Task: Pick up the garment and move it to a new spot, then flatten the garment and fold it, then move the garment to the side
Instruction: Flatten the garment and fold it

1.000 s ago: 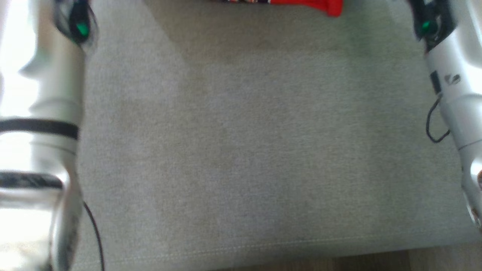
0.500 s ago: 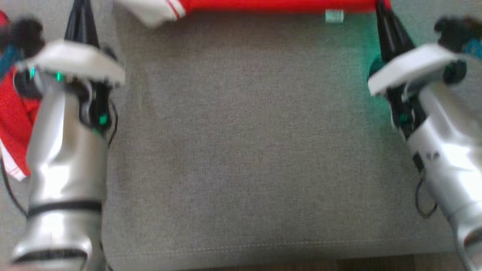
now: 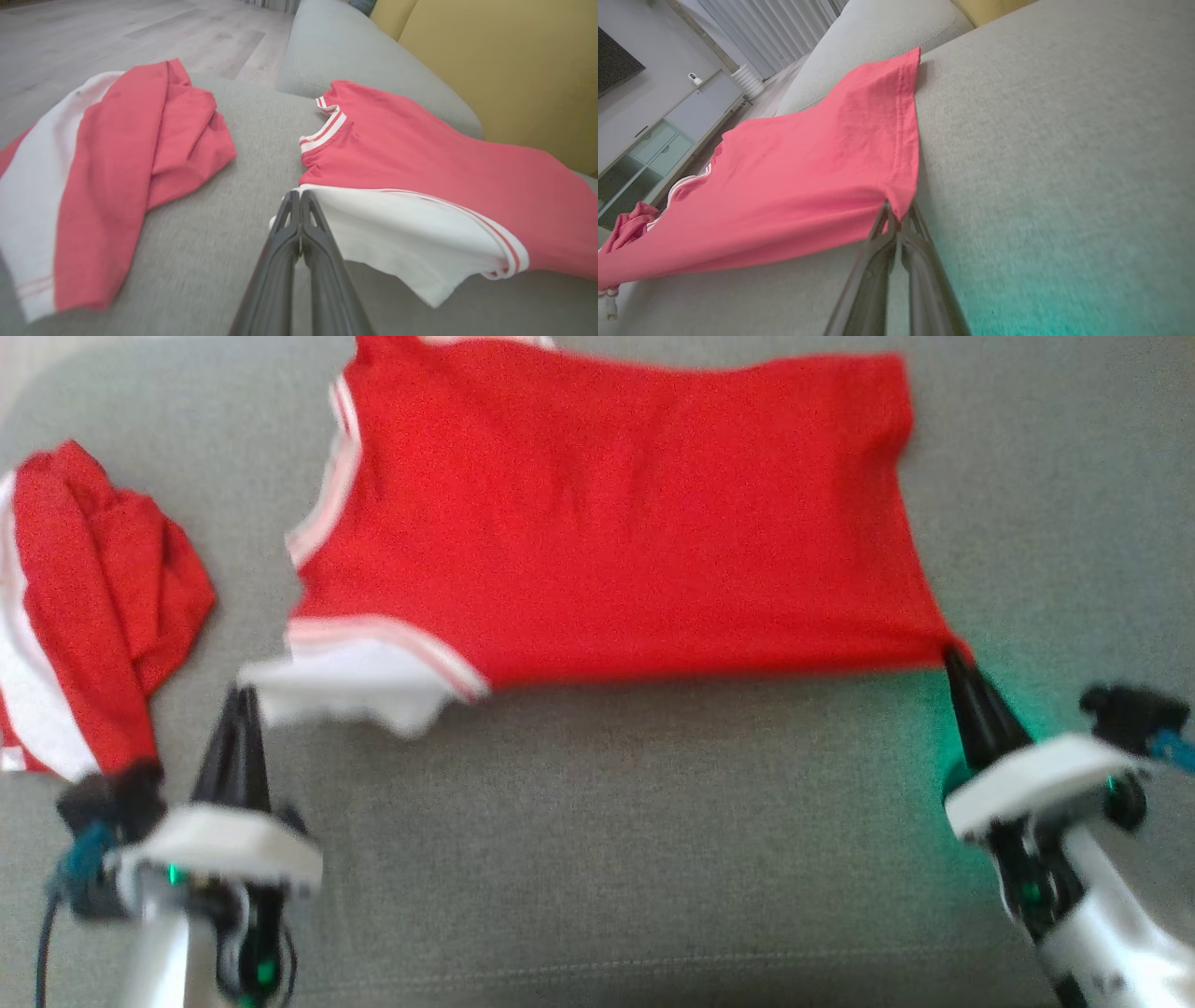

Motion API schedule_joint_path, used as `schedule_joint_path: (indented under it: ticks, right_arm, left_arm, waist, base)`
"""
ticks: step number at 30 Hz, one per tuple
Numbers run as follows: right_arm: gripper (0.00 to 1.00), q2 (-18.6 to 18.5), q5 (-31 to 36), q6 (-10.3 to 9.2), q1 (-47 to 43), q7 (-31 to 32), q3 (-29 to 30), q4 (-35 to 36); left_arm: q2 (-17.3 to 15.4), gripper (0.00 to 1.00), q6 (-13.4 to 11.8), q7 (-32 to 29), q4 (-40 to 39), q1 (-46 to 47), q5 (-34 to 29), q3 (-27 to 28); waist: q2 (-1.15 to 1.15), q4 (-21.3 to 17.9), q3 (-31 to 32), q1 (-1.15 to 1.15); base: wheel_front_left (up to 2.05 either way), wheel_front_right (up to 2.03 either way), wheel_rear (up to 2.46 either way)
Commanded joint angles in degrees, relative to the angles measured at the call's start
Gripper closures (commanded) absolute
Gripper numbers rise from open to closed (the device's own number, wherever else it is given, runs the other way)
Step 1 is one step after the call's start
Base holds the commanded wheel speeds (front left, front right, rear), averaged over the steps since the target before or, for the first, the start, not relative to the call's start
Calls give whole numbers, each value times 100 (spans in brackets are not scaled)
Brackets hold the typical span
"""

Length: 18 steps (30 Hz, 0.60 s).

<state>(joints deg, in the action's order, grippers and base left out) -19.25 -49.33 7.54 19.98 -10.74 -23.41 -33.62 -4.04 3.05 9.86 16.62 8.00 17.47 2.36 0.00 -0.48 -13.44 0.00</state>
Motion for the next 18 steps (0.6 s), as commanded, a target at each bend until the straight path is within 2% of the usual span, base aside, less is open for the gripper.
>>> schedule_joint_path:
  ticks: [1,8,14,18]
  right_arm:
    - [100,-215,60,-5,-248,84,131,252]
    - [100,-78,571,-5,-1610,911,1133,1252]
    - [100,461,1288,-5,-2679,1926,2131,2385]
    - [100,913,1748,-5,-3081,2633,2609,3162]
  left_arm:
    - [-174,100,-127,-128,-433,-157,-16,220]
    - [-69,100,-503,-971,-1810,-1539,42,157]
    - [-58,100,-733,-1550,-2588,-2239,48,148]
    - [-92,100,-795,-1882,-2906,-2420,64,118]
  waist:
    - [0,24,204,0]
    - [0,43,537,0]
    - [0,23,715,0]
    - [0,4,716,0]
  base:
    - [0,0,0]
    - [0,0,0]
    - [0,0,0]
    - [0,0,0]
